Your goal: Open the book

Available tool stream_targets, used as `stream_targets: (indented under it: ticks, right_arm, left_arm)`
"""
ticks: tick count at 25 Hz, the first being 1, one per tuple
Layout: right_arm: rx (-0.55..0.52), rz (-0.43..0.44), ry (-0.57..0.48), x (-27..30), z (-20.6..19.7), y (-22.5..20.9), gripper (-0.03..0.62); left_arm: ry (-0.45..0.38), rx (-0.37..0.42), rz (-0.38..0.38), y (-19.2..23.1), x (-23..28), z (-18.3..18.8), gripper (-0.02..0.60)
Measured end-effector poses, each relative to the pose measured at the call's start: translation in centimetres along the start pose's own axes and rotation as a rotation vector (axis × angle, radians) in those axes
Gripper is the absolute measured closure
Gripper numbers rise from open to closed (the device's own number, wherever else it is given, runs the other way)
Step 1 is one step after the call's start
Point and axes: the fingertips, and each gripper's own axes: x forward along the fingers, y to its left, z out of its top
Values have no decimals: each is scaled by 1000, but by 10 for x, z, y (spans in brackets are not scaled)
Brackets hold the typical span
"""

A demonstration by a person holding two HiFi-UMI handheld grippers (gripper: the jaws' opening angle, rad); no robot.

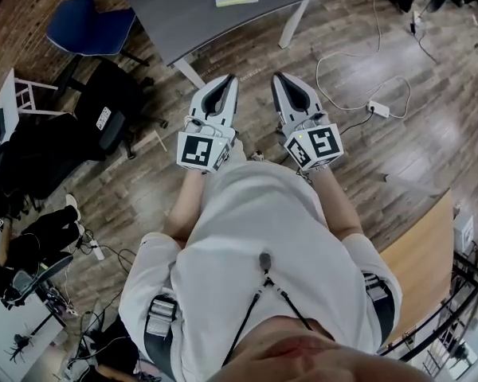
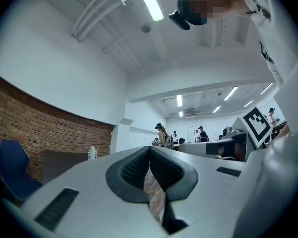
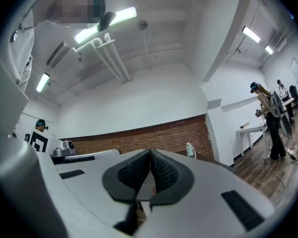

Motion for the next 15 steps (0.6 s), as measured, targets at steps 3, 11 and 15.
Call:
stream_targets:
  ticks: [3,11,15]
  right_arm:
    - [-7,2,3,5,0,-6,557]
    - [-4,-1,34,28,-9,-24,557]
    - [-27,19,49,50,-10,-31,557]
  left_arm:
    - [-5,-13,-3,1,9,-2,557]
    - [-62,38,24,12,37,5,558]
    - [-75,39,14,30,58,6,558]
